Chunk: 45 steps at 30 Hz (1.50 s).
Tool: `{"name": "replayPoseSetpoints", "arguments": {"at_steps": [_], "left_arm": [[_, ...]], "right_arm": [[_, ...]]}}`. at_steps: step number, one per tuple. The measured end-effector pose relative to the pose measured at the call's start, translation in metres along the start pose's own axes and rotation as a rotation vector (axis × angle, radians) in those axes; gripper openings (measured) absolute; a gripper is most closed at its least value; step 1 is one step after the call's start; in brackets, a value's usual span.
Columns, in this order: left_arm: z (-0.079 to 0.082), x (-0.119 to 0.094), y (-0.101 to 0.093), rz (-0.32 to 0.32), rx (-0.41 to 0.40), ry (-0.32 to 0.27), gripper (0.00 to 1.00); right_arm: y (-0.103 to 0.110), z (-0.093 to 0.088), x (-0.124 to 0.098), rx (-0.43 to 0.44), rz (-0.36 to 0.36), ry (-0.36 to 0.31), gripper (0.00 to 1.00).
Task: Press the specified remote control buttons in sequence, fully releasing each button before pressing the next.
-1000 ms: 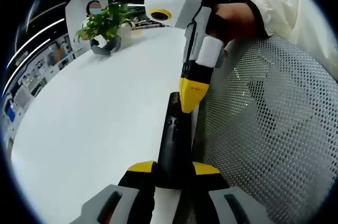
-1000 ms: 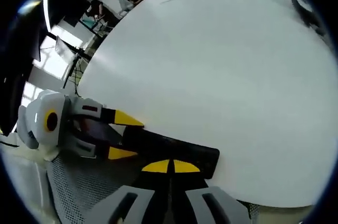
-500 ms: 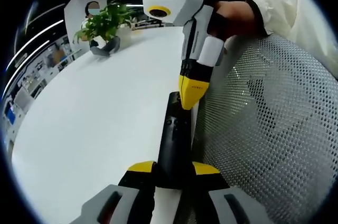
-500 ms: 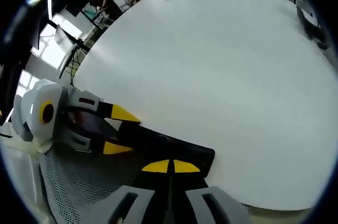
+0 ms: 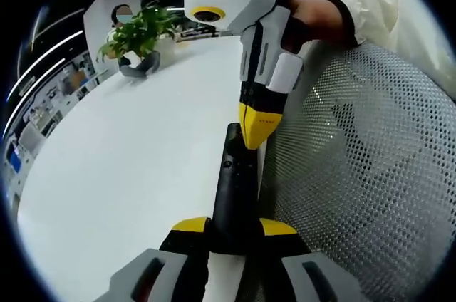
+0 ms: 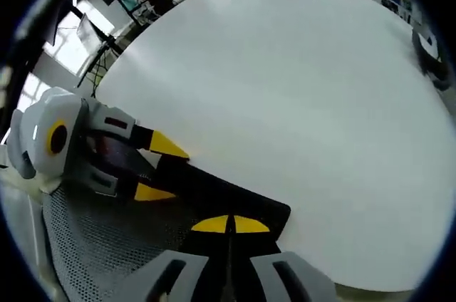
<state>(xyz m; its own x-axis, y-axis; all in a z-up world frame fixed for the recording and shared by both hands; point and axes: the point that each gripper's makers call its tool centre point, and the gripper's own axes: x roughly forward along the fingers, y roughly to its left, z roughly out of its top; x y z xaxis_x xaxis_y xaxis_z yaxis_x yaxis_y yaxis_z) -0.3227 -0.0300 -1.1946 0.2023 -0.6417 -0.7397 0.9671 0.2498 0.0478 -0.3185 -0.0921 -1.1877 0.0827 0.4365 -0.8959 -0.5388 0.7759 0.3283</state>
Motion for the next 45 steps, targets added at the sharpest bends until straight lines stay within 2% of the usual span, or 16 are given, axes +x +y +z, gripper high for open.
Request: {"name": "replayPoseSetpoints", "arguments": {"at_steps": [7, 17, 24, 28, 36, 41, 45], "left_arm": [[-0.001, 0.0, 0.0, 0.003, 0.018, 0.006, 0.25], [-0.005, -0.004, 0.001, -0.002, -0.019, 0.028, 0.25], [-0.007, -0.006, 0.001, -0.006, -0.001, 0.053, 0.25], [-0.006, -0.006, 0.002, -0.006, 0.018, 0.067, 0.25], [-0.005, -0.004, 0.001, -0.018, 0.015, 0.061, 0.24], [-0.003, -0.003, -0.002, -0.03, 0.025, 0.054, 0.24], [-0.003, -0.003, -0.001, -0.029, 0.019, 0.048, 0.25]], "right_arm": [[0.001, -0.001, 0.001, -0.025, -0.012, -0.003, 0.0], [0.001, 0.001, 0.001, -0.035, -0.01, -0.014, 0.0], [0.002, 0.002, 0.001, -0.017, -0.005, -0.02, 0.0], [0.001, 0.002, 0.0, 0.024, 0.022, -0.022, 0.0], [0.003, 0.004, 0.0, -0.009, 0.004, -0.015, 0.0], [-0.002, 0.012, -0.004, -0.043, -0.034, -0.057, 0.0], [0.0, 0.011, -0.002, -0.036, -0.019, -0.048, 0.0]]}}
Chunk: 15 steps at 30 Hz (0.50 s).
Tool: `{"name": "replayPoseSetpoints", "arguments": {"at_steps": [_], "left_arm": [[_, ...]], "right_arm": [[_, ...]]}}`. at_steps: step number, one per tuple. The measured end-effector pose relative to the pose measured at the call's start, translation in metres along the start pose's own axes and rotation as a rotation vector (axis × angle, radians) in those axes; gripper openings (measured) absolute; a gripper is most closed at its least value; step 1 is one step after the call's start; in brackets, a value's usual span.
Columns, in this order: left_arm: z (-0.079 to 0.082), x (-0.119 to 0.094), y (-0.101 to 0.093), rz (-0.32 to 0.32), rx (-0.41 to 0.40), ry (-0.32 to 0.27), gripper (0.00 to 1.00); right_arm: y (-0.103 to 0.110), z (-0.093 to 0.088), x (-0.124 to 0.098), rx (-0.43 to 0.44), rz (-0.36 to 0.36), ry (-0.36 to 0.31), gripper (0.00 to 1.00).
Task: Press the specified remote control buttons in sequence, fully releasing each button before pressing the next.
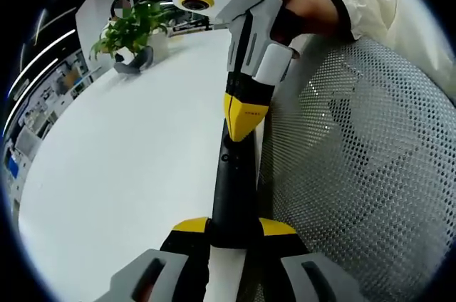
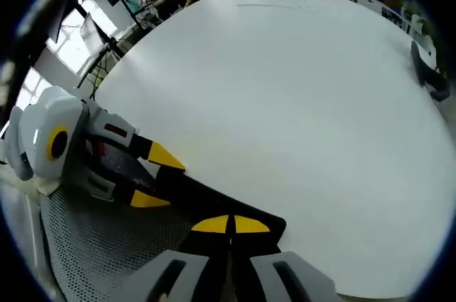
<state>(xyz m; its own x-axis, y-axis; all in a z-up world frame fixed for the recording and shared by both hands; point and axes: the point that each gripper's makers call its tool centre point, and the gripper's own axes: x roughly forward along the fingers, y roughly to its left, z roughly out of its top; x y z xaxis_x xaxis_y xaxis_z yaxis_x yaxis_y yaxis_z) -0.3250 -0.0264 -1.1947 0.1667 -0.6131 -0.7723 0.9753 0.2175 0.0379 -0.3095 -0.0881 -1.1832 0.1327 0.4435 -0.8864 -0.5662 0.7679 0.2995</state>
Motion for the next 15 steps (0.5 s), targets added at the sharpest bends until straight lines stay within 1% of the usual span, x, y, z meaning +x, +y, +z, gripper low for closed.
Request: {"name": "replayPoseSetpoints", "arguments": {"at_steps": [3, 9, 12, 15], "left_arm": [[0.0003, 0.0006, 0.0004, 0.001, -0.004, -0.006, 0.25], [0.0008, 0.0008, 0.0012, 0.007, -0.002, -0.014, 0.25], [0.0008, 0.002, 0.0017, 0.015, 0.014, -0.015, 0.25], [0.0011, 0.0016, 0.0022, 0.016, 0.011, -0.018, 0.25]], "right_arm": [[0.0006, -0.0014, 0.002, -0.03, -0.014, 0.015, 0.0], [-0.0012, -0.0005, 0.0029, -0.056, -0.029, 0.006, 0.0], [-0.0022, 0.0005, 0.0033, -0.058, -0.033, 0.001, 0.0], [-0.003, 0.001, 0.0035, -0.05, -0.032, -0.005, 0.0]]}}
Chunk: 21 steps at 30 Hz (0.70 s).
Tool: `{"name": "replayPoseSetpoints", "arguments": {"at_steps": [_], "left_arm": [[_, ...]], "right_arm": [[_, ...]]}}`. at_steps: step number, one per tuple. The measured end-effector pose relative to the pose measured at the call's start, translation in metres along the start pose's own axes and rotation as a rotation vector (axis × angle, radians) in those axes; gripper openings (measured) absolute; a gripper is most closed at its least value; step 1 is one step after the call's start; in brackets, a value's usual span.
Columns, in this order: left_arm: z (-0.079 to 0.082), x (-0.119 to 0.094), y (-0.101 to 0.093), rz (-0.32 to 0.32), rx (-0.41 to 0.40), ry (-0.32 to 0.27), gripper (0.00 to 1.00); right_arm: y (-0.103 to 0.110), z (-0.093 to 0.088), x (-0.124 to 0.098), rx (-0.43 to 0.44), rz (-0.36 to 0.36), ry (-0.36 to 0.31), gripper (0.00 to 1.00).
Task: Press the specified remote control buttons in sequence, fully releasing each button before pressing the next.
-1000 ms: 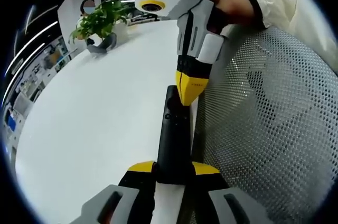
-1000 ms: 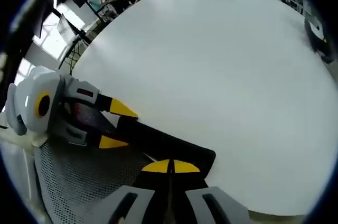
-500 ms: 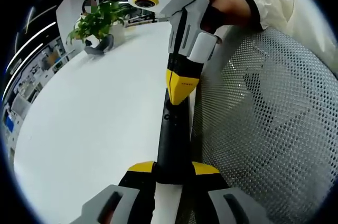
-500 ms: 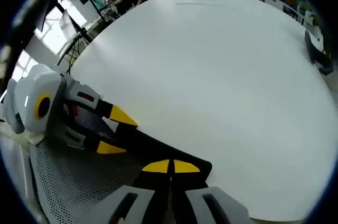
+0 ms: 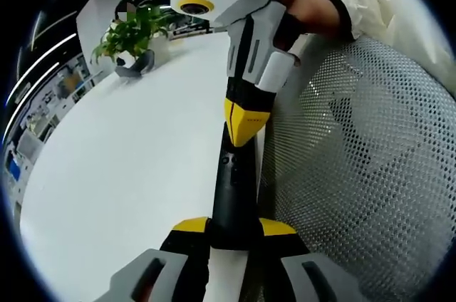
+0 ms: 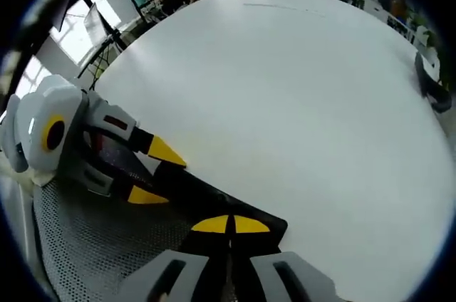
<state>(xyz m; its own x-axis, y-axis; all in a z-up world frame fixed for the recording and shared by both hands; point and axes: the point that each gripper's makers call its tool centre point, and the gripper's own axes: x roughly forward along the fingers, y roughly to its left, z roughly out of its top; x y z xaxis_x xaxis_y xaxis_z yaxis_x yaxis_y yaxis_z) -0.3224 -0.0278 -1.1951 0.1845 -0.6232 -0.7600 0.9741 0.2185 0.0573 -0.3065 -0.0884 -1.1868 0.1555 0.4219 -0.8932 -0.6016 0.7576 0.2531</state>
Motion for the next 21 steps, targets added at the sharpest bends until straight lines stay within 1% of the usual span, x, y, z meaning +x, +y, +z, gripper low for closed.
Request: {"name": "replayPoseSetpoints", "arguments": {"at_steps": [4, 6, 11, 16, 19, 21], "left_arm": [[0.0001, -0.0001, 0.0004, 0.0, -0.004, -0.002, 0.25], [0.0002, -0.0002, 0.0004, 0.0, -0.007, -0.003, 0.25], [0.0007, 0.0, 0.0005, 0.003, -0.007, -0.007, 0.25], [0.0009, 0.0, 0.0002, 0.004, -0.009, -0.007, 0.25], [0.0007, 0.0004, 0.0005, 0.004, -0.011, -0.007, 0.25], [0.0007, 0.0002, 0.0004, 0.005, -0.011, -0.007, 0.25]], "right_arm": [[-0.0021, 0.0004, -0.0001, 0.034, 0.028, -0.015, 0.0], [-0.001, 0.0006, -0.0004, 0.036, 0.035, -0.019, 0.0], [0.0012, 0.0011, 0.0002, -0.027, 0.012, -0.015, 0.0], [0.0003, 0.0012, -0.0002, -0.031, 0.011, -0.017, 0.0], [0.0013, 0.0013, 0.0, -0.053, -0.002, -0.01, 0.0], [0.0003, 0.0012, 0.0002, -0.051, -0.002, -0.008, 0.0]]}}
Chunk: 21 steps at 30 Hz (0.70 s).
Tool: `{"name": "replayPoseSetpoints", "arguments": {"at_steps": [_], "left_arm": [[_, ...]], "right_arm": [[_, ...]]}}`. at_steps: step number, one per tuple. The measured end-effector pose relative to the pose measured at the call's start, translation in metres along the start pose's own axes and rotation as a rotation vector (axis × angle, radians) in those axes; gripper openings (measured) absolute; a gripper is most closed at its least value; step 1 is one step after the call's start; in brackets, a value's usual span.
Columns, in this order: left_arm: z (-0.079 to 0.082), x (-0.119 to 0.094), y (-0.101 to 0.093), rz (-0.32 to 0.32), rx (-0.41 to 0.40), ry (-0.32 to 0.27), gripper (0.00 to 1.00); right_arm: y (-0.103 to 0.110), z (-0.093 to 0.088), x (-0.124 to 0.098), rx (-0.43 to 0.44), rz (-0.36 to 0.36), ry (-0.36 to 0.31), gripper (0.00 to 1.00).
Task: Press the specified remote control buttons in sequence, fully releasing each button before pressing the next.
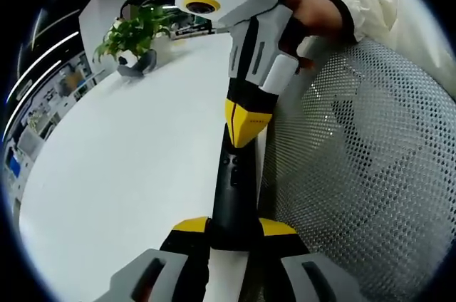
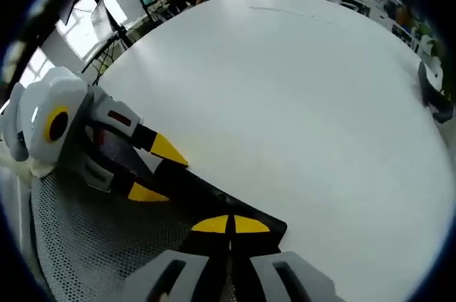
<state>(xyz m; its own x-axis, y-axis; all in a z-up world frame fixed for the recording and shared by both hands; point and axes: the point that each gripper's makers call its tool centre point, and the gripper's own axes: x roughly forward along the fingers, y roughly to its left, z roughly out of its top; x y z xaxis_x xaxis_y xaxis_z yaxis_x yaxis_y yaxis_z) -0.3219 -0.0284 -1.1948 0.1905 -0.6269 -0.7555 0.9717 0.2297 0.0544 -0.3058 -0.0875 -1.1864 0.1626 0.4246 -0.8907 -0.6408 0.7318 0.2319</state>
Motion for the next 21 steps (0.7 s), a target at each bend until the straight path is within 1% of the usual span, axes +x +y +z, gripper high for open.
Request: {"name": "replayPoseSetpoints", "arguments": {"at_steps": [3, 5, 11, 13, 15, 16, 18, 21], "left_arm": [[0.0, 0.0, 0.0, 0.0, -0.003, 0.001, 0.25], [0.0, -0.001, 0.0, 0.0, -0.003, 0.001, 0.25], [0.0, -0.001, -0.001, -0.005, -0.003, 0.003, 0.24], [0.002, -0.001, -0.005, -0.027, -0.026, 0.001, 0.24], [0.003, 0.0, -0.006, -0.026, -0.007, 0.005, 0.24], [0.003, 0.001, -0.007, -0.026, 0.009, 0.005, 0.24], [0.004, 0.001, -0.01, -0.036, 0.013, 0.002, 0.24], [0.004, 0.001, -0.015, -0.063, 0.004, 0.005, 0.24]], "right_arm": [[0.0, 0.0, -0.002, 0.051, 0.021, -0.009, 0.0], [0.0, 0.001, -0.002, 0.054, 0.022, -0.007, 0.0], [0.003, 0.001, -0.003, 0.021, 0.011, 0.005, 0.0], [0.004, 0.004, -0.005, 0.021, 0.017, -0.009, 0.0], [0.004, 0.008, -0.007, 0.016, 0.019, -0.032, 0.0], [0.006, 0.01, -0.008, 0.017, 0.03, -0.044, 0.0], [0.012, 0.012, -0.008, 0.02, 0.061, -0.061, 0.0], [0.015, 0.01, -0.004, 0.007, 0.072, -0.042, 0.0]]}}
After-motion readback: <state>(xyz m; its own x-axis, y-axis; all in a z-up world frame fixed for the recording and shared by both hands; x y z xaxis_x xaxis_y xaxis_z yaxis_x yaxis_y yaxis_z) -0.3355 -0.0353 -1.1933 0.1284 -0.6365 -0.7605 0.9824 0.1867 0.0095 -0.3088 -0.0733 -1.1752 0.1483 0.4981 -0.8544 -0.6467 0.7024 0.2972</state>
